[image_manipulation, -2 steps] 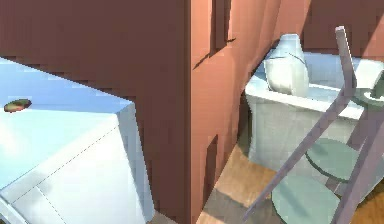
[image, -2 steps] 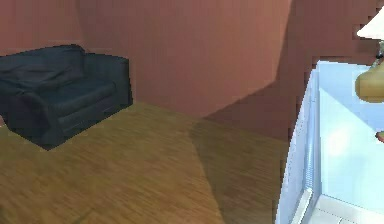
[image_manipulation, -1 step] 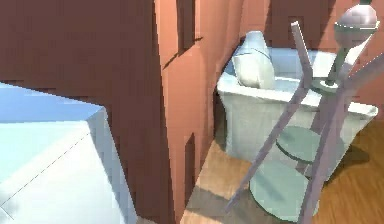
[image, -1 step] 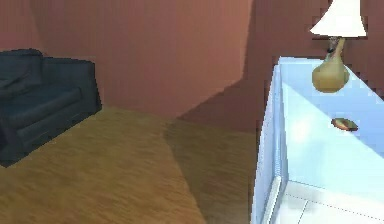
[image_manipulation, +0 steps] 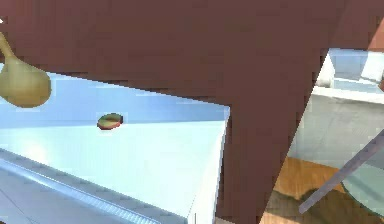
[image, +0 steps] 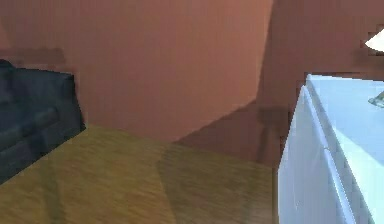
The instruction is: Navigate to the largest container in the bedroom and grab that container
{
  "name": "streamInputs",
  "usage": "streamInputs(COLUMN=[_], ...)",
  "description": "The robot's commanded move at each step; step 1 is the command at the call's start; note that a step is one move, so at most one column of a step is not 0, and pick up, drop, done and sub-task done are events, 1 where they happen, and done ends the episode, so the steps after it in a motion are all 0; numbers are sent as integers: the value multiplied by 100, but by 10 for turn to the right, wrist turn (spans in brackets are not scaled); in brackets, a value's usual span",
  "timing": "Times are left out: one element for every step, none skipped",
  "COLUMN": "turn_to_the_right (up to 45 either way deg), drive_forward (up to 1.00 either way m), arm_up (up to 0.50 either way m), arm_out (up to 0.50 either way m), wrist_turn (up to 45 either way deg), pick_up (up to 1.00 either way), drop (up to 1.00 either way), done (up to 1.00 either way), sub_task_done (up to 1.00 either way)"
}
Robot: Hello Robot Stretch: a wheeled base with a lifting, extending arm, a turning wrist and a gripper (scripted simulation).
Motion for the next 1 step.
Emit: streamInputs(turn_to_the_right=[30], drive_forward=[0], arm_up=[0], arm_out=[0], wrist_turn=[0], pick_up=[0], drop=[0], done=[0], sub_task_done=[0])
